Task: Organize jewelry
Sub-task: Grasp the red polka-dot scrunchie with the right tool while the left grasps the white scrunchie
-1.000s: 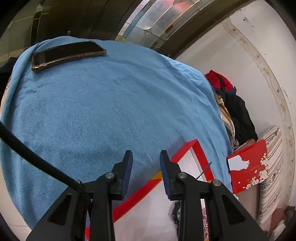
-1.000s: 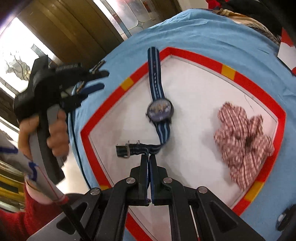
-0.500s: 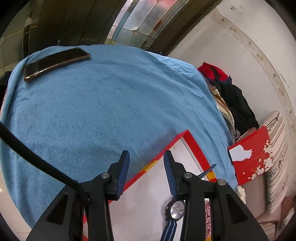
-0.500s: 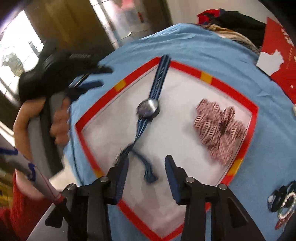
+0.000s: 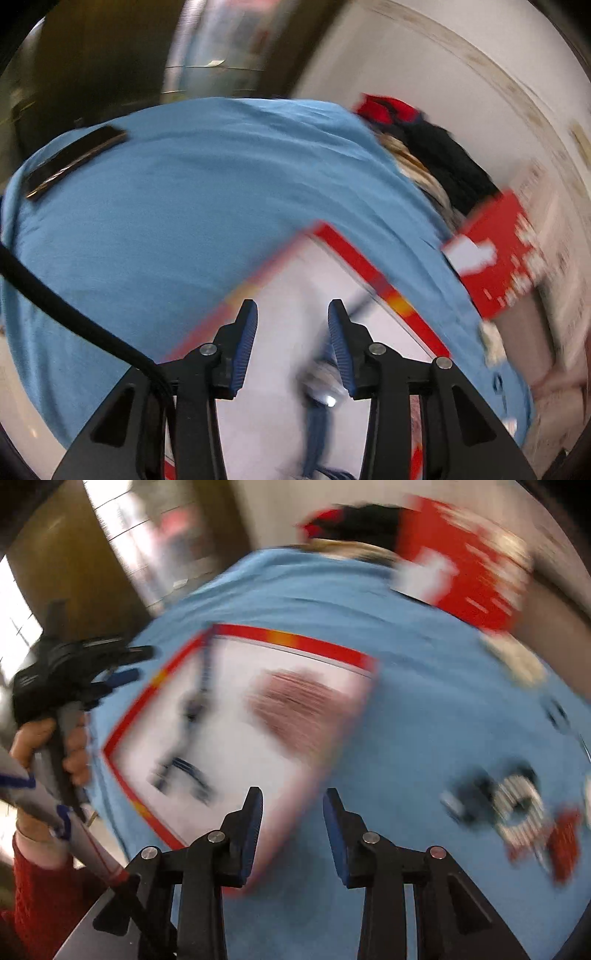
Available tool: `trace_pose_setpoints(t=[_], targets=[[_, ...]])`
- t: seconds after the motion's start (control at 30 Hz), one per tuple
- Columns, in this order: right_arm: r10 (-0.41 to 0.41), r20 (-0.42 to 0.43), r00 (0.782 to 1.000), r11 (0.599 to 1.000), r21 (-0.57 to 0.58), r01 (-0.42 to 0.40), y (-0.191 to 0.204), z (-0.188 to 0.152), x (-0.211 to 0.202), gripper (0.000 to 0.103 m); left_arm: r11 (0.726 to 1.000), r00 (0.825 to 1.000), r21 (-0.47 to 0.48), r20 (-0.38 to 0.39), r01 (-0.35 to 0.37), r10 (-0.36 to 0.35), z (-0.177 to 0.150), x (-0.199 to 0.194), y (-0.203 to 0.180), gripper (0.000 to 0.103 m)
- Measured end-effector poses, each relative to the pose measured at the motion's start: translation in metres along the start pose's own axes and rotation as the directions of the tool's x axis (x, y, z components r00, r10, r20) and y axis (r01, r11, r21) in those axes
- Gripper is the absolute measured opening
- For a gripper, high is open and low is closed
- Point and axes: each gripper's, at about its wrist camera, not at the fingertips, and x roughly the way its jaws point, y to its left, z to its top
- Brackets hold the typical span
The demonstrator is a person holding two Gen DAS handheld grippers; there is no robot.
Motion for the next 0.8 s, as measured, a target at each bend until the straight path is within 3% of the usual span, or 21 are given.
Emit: trace_pose_setpoints(t=[0.1,0.23,0.33,0.43,0.57,0.8], targets=[[-0.097,-0.022,0.995,0.98,0.174,0.1,-0.076,-0.038,-0.031,0.037,0.991,0.994,0.089,-0.042,0.101,-0.097,-0.022,-0.007,-0.039,0.043],[-0.227,-0.023,0.974,0.926,0.304,0.223,-0.149,-0.08,-0.075,0.039,0.95,0.98,0.245,-0.091,0.195,-0.177,-0.064,-0.014,-0.099,0.046],[-0.257,-0.005,0.966,0.896,0.373,0.24,-0.184,-0.105,-0.101,0.045,0.896,0.968,0.374,-0.165,0.239,-0.19,-0.107,-0.008,-0.143,0.046],[-0.273,0.017,0.962,0.882,0.405,0.243,-0.206,-0.123,-0.113,0.048,0.868,0.947,0.401,-0.244,0.293,-0.207,-0.135,0.002,-0.164,0.046],[-0.248,0.052,0.967,0.879,0.431,0.203,-0.226,-0.133,-0.112,0.048,0.858,0.924,0.4,-0.328,0.322,-0.194,-0.159,0.018,-0.183,0.04],[-0.254,0.108,0.961,0.886,0.425,0.186,-0.252,-0.124,-0.096,0.05,0.832,0.921,0.459,-0.362,0.311,-0.145,-0.181,0.031,-0.222,0.04]])
